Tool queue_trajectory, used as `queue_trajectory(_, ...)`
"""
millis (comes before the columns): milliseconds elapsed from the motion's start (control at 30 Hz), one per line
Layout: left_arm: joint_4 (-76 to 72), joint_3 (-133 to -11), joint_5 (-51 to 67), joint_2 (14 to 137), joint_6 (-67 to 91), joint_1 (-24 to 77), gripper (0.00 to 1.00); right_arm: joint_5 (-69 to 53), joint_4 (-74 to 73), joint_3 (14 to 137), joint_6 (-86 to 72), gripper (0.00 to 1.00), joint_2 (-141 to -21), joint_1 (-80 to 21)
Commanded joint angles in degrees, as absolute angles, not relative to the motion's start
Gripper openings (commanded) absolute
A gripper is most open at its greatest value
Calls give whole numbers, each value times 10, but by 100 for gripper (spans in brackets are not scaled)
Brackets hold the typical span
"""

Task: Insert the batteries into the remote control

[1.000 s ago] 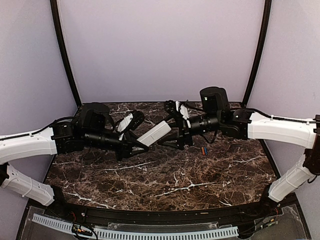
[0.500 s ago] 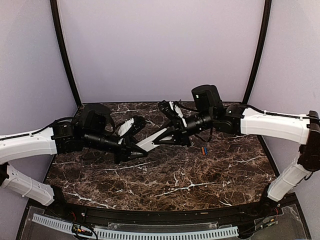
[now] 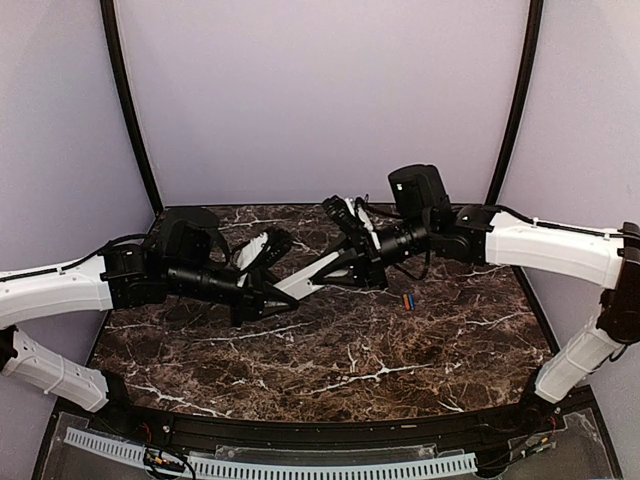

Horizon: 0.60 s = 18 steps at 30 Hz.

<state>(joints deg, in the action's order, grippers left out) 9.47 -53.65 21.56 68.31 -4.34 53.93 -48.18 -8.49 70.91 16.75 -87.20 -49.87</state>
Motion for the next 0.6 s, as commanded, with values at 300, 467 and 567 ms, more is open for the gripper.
queue_trajectory(300,166,-559,92,682,-43,536,0,-393,-90,681,160,48,-854,-461)
queue_trajectory(467,196,-572,0,711,-75,536,0,-355,-84,669,154,50,-882,-461)
queue_trajectory(567,202,-574,-56,725,-99,535,0,-331,-83,664,146,52,-896,-461)
